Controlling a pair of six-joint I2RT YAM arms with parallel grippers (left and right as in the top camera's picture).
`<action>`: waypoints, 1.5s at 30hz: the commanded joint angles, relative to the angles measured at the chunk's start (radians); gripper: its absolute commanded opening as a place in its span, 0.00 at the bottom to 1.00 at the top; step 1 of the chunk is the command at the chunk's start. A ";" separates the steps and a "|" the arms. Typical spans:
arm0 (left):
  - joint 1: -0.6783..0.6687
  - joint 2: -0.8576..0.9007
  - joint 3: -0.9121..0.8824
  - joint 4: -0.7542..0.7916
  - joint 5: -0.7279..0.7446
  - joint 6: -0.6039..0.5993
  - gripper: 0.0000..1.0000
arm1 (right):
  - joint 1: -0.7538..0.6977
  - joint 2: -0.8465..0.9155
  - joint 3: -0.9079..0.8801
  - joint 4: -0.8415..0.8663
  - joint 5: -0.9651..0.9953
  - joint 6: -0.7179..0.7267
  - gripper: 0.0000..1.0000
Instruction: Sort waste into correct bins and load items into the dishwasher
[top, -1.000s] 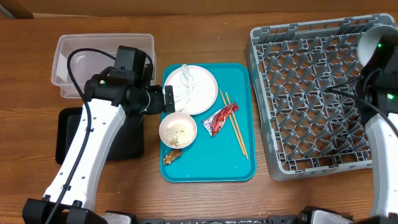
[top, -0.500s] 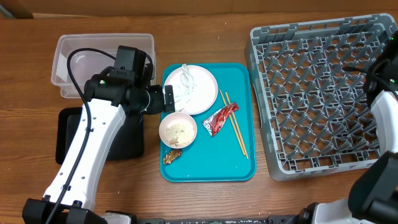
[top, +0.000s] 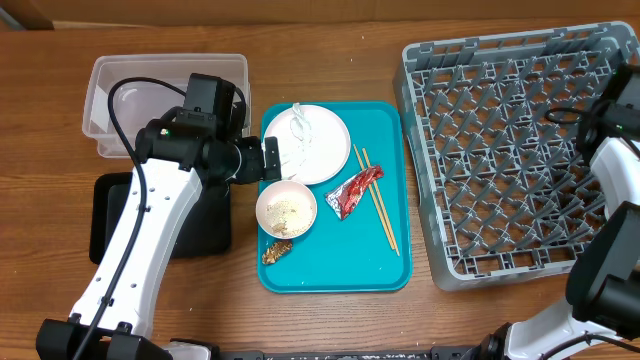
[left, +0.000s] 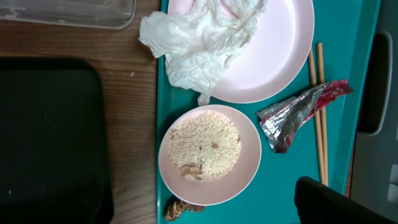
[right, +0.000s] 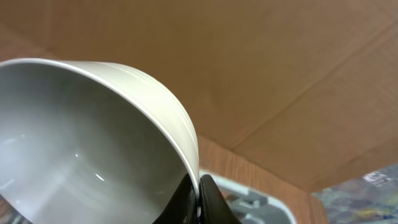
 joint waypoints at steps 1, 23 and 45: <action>0.002 -0.006 0.013 0.002 -0.006 0.025 1.00 | 0.013 -0.002 0.019 -0.034 -0.036 0.080 0.04; 0.002 -0.006 0.013 0.006 -0.005 0.025 1.00 | 0.013 -0.002 0.019 0.068 0.013 0.022 0.04; 0.002 -0.006 0.013 0.013 -0.003 0.025 1.00 | 0.122 0.051 0.012 -0.148 0.006 0.134 0.06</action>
